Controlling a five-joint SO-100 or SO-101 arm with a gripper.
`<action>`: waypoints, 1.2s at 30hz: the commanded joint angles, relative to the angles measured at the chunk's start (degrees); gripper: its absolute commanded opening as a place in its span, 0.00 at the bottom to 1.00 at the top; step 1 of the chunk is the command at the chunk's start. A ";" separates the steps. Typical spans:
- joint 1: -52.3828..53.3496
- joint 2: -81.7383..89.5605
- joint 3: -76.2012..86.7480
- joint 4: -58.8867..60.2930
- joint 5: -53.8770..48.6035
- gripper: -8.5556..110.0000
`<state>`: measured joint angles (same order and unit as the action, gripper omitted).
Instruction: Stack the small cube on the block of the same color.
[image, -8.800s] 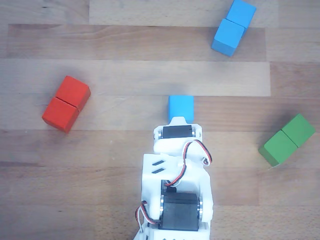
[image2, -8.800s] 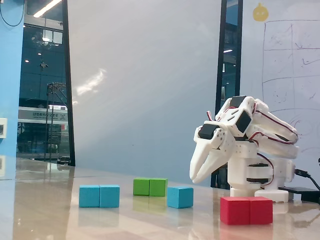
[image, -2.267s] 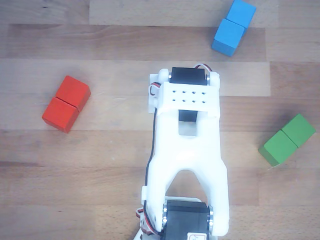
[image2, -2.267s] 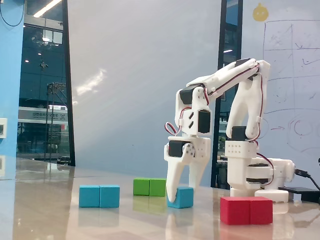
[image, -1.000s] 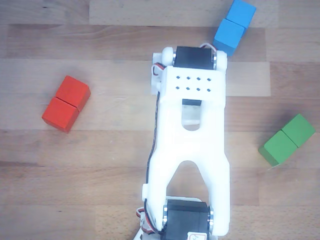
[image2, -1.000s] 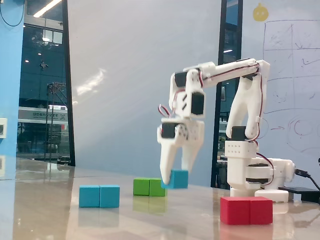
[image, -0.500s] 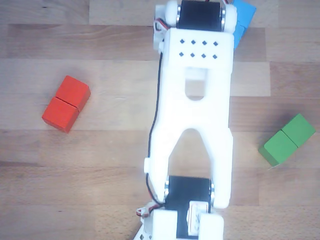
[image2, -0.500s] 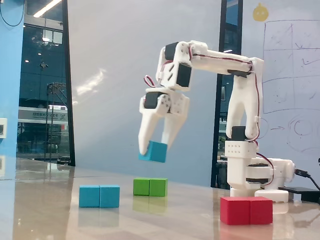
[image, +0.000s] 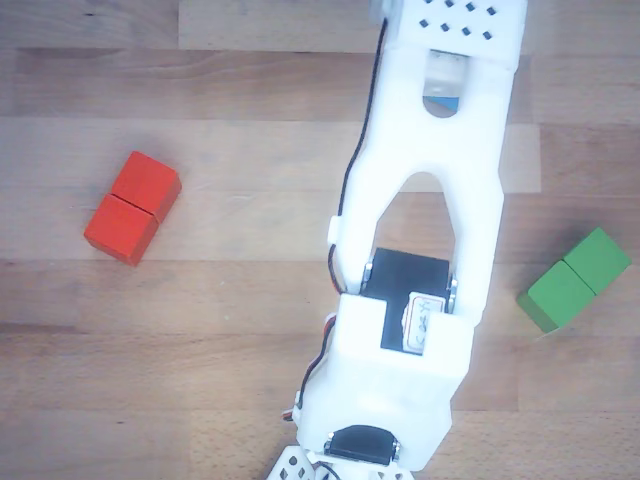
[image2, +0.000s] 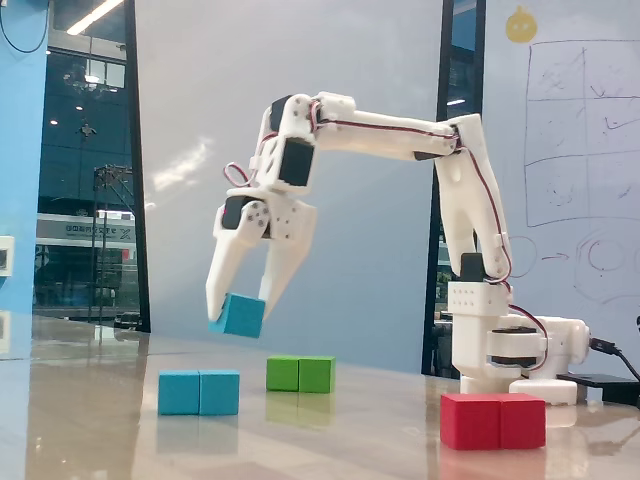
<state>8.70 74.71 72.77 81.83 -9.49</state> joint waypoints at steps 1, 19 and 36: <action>2.02 -0.44 -7.91 -0.70 -0.70 0.15; 4.39 -9.23 -12.22 -0.79 -0.70 0.15; 4.39 -10.99 -12.22 -0.79 -0.62 0.22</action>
<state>12.74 62.67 65.48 81.74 -9.49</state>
